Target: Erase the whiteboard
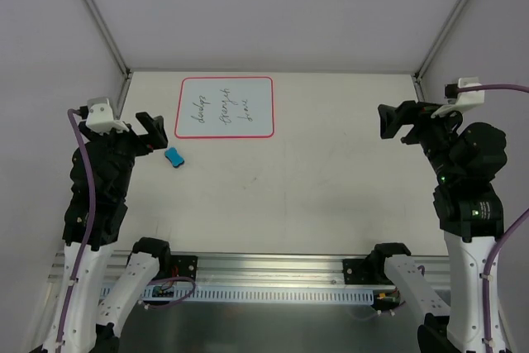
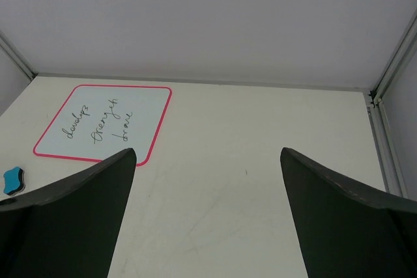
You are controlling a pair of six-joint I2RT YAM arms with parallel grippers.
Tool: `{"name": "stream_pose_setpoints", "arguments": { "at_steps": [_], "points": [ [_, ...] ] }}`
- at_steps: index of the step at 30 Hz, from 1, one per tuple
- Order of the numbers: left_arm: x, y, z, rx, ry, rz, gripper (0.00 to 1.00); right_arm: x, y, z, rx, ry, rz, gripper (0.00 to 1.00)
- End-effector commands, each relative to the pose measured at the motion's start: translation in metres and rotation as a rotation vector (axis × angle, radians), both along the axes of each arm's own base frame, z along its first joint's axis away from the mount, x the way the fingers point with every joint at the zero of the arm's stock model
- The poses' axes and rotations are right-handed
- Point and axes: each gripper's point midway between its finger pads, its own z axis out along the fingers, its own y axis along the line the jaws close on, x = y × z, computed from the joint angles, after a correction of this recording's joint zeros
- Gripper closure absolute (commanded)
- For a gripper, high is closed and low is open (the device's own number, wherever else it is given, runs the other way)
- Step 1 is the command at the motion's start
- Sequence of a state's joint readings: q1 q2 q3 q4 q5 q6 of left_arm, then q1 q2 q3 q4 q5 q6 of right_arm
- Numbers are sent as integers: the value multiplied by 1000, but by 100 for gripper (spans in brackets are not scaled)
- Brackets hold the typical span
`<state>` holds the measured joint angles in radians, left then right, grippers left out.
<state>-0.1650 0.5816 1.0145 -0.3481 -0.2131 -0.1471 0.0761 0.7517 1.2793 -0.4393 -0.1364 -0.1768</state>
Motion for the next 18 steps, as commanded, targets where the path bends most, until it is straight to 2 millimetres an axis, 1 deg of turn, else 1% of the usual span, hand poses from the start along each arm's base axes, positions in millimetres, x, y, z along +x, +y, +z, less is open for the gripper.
{"name": "stream_pose_setpoints", "arguments": {
  "at_steps": [1,4,6,7,8,9,10,11,12,13,14,16,17,18],
  "points": [
    [12,-8,-4,-21,15,-24,1,8,6,1,35,-8,28,1],
    [25,-13,-15,-27,65,-33,1,15,9,-11,76,37,28,1],
    [37,-17,-26,-39,111,-39,1,23,11,-24,138,94,18,1],
    [41,-19,-29,-43,128,-44,1,24,15,-28,155,110,30,1],
    [50,-21,-40,-52,170,-38,1,29,19,-36,164,138,48,1],
    [55,-22,-46,-60,192,-34,1,31,23,-40,165,157,71,1],
    [60,-24,-50,-70,209,-34,1,32,32,-44,168,177,120,1],
    [72,-28,-65,-85,262,-32,1,33,35,-49,169,196,140,1],
    [79,-30,-73,-91,292,-35,1,39,39,-60,172,233,154,1],
    [85,-33,-81,-99,321,-36,1,40,42,-65,174,249,174,1],
    [100,-38,-100,-117,389,-34,1,42,43,-71,191,272,172,1],
    [116,-43,-119,-143,454,-25,1,48,45,-86,226,331,162,1],
    [132,-48,-138,-160,517,-16,1,50,46,-91,233,345,162,1],
    [140,-53,-149,-170,553,-23,1,51,47,-95,235,358,165,1]
  ]
}}
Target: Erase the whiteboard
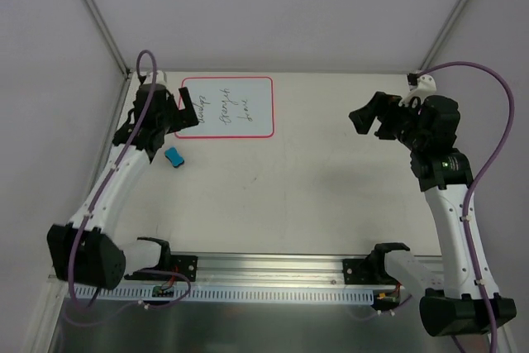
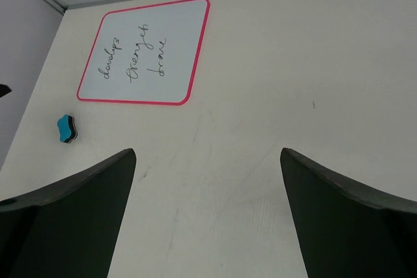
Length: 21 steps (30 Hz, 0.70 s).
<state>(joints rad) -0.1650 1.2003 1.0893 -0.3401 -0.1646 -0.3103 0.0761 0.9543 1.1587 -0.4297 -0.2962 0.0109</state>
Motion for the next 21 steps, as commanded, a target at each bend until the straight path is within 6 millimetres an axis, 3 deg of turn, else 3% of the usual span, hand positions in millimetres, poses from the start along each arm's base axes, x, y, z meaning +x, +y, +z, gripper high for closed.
{"name": "stream_pose_setpoints", "arguments": {
  "at_steps": [1,3,4,5,6,7,8,10,11,14,16,21],
  "points": [
    [40,-24,-24,-101,80,4,1,3,11,-3,62,18,44,1],
    [57,-30,-40,-121,127,6,2,4,13,-10,65,39,55,1],
    [71,-34,-36,-131,119,10,4,4,15,-19,67,63,63,1],
    [82,-37,-60,-134,177,14,6,4,15,-23,67,73,64,1],
    [90,-40,-68,-141,194,10,7,4,15,-27,67,84,65,1],
    [102,-46,-62,-156,179,-4,10,3,16,-30,70,92,73,1],
    [110,-48,-82,-154,221,1,11,3,17,-35,73,104,75,1],
    [123,-51,-87,-153,226,1,14,1,17,-41,76,119,74,1],
    [126,-52,-105,-142,260,3,15,0,18,-43,80,125,76,1],
    [130,-56,-127,-113,298,-2,20,-3,18,-51,85,144,78,1],
    [128,-59,-141,-97,328,-8,23,-6,19,-57,89,158,82,1],
    [114,-71,-176,-66,406,-36,39,-11,19,-63,94,166,78,1]
  ]
}}
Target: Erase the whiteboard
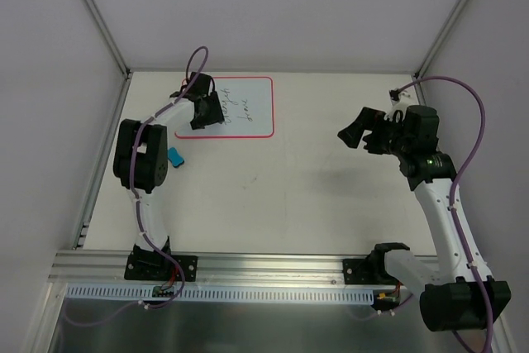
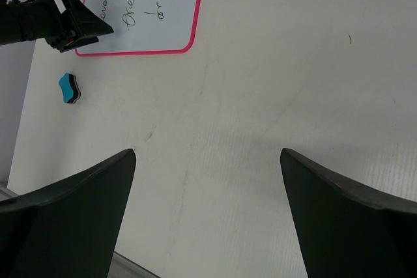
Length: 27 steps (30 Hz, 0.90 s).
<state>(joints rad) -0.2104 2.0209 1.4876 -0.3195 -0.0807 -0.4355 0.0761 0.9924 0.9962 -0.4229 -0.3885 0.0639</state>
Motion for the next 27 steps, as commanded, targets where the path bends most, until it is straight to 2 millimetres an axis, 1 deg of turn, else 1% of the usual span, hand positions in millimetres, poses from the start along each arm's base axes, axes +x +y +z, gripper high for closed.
{"name": "stream_pose_setpoints", "arguments": {
  "at_steps": [1,5,7,9,10,11,13,14,16,17,19,20,21,22,23,24,25,26,27],
  "points": [
    [-4,-12,-6,6,10,-24,42,-4,3,11,29,-47,11,1],
    [-23,-21,-23,6,63,-48,50,-8,4,9,36,-43,13,1],
    [-31,-29,-28,-9,82,-66,55,-9,4,9,39,-43,15,1],
    [-41,-32,-34,-14,107,-74,60,-10,4,9,39,-44,11,1],
    [-48,-38,-37,-19,121,-86,64,-10,3,8,39,-44,11,1],
    [-58,-42,-41,-35,144,-94,65,-10,4,9,40,-47,11,1],
    [-70,-47,-46,-46,172,-104,69,-11,4,9,43,-47,11,1],
    [-81,-50,-52,-49,197,-107,71,-11,4,9,45,-46,10,1],
    [-96,-59,-55,-77,232,-129,73,-12,4,9,48,-45,11,1],
    [-109,-66,-57,-92,257,-147,76,-13,4,9,48,-45,11,1],
    [-124,-74,-59,-95,281,-170,79,-14,5,7,51,-39,11,1],
    [-138,-75,-64,-91,309,-172,80,-14,5,7,52,-40,13,1],
    [-147,-84,-60,-94,310,-198,80,-15,5,6,54,-37,11,1],
    [-156,-87,-61,-94,322,-213,80,-16,5,3,54,-31,13,1],
    [-169,-89,-65,-90,345,-225,80,-16,5,2,55,-29,11,1],
    [-176,-94,-62,-97,345,-233,80,-16,4,-1,53,-23,9,1],
    [-190,-103,-65,-92,363,-269,80,-17,5,-2,53,-19,11,1],
    [-202,-105,-67,-89,379,-278,80,-17,5,-7,52,-7,11,1],
    [-210,-110,-68,-90,389,-292,80,-17,5,-9,51,-2,9,1]
  ]
}}
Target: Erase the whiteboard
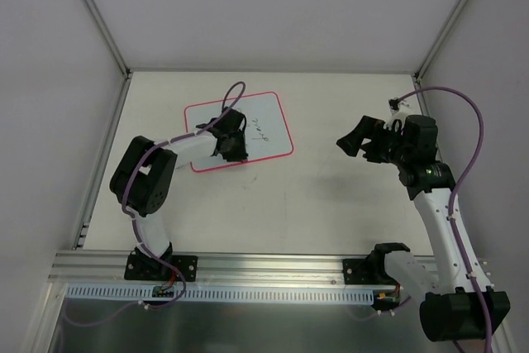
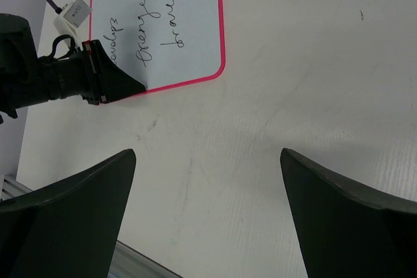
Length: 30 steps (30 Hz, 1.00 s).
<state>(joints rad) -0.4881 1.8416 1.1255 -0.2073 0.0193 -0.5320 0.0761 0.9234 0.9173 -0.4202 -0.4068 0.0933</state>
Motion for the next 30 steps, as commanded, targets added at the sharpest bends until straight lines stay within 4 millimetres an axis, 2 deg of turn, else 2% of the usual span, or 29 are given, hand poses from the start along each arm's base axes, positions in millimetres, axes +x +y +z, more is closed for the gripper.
{"name": "stream_pose_setpoints", "arguments": {
  "at_steps": [1,3,5,7,8,12,14,16,18,19,21,22,23,24,25,26,29,30],
  "points": [
    [-98,-10,-38,51,282,-97,80,0,3,1,18,-16,10,1],
    [-116,-16,-43,60,306,-120,80,0,3,-6,6,0,4,1],
    [-140,-28,-46,66,331,-169,80,0,7,-11,-14,7,16,1],
    [-155,-34,-46,70,339,-199,81,-1,15,-18,-37,20,43,1],
    [-170,-38,-47,77,351,-230,81,-1,17,-20,-48,25,45,1],
    [-191,-41,-37,71,332,-263,80,3,21,-40,-103,72,48,1],
    [-199,-35,-35,72,325,-271,80,9,21,-54,-148,105,46,1],
    [-197,-35,-21,49,278,-274,76,15,21,-73,-182,159,47,6],
    [-194,-33,-5,28,226,-267,66,20,22,-82,-206,186,55,11],
    [-188,-31,1,35,198,-252,58,20,26,-89,-221,205,71,15],
    [-178,-31,23,14,149,-233,49,24,29,-109,-256,262,88,19],
    [-170,-28,30,8,132,-209,39,22,36,-116,-271,278,110,22],
    [-159,-30,47,-14,87,-190,33,25,39,-127,-285,310,117,25],
    [-154,-28,54,-21,74,-176,26,24,43,-132,-293,324,131,27],
    [-150,-24,59,-22,68,-163,21,22,50,-137,-305,335,153,31],
    [-132,-15,69,-13,26,-111,13,22,54,-141,-315,342,161,33],
    [-113,8,83,6,-13,-47,2,20,67,-157,-338,368,202,37],
    [-102,23,88,15,-33,1,1,21,70,-164,-344,384,207,37]
  ]
}}
